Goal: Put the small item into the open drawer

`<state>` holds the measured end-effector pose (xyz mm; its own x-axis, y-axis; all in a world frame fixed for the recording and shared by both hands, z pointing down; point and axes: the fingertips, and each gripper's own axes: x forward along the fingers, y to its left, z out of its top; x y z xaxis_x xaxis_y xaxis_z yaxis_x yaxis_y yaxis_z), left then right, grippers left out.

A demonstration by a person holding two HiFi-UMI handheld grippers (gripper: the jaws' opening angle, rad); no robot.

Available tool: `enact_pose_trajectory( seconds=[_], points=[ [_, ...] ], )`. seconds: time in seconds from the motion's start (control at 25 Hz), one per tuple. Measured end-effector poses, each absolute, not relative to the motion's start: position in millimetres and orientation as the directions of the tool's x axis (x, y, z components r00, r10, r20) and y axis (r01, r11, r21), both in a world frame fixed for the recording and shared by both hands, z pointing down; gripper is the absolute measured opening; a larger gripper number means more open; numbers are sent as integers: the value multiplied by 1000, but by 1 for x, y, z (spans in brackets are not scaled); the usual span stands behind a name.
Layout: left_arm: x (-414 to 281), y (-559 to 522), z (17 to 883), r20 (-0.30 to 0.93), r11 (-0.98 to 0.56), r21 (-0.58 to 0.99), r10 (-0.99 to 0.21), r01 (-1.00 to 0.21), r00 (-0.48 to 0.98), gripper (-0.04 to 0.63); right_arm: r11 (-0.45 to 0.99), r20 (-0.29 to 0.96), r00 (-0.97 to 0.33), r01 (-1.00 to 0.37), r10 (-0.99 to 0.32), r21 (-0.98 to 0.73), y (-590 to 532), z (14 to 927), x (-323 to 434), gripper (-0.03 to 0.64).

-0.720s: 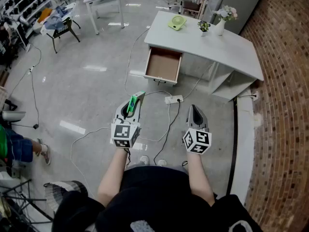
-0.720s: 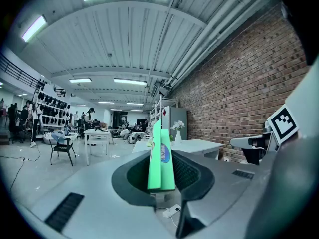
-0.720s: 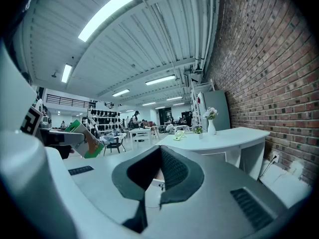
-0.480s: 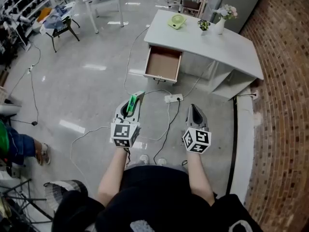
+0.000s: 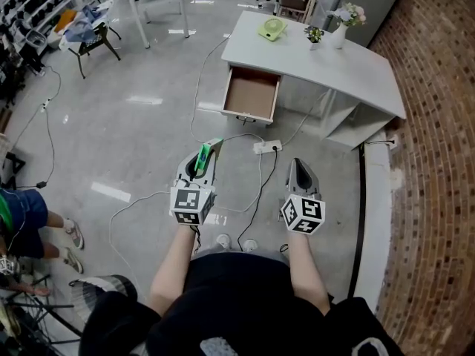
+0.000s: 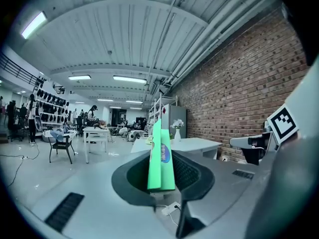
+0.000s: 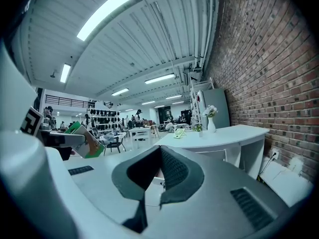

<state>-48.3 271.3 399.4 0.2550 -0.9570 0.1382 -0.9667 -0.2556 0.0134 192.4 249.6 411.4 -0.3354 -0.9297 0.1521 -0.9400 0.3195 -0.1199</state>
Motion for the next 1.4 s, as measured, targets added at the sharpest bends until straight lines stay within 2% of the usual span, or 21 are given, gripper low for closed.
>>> enact_pose_trajectory(
  seconds=[0.8,1.4],
  points=[
    [-89,254,412,152,-323,44,-933,-945,326,89,178,143,-200,-972,-969,-155,252,411,174,2],
    [-101,164,420,154,-300,38,-941,-953,302,89,203,111,-220,-968,-969,-147,150,410,163,2]
  ],
)
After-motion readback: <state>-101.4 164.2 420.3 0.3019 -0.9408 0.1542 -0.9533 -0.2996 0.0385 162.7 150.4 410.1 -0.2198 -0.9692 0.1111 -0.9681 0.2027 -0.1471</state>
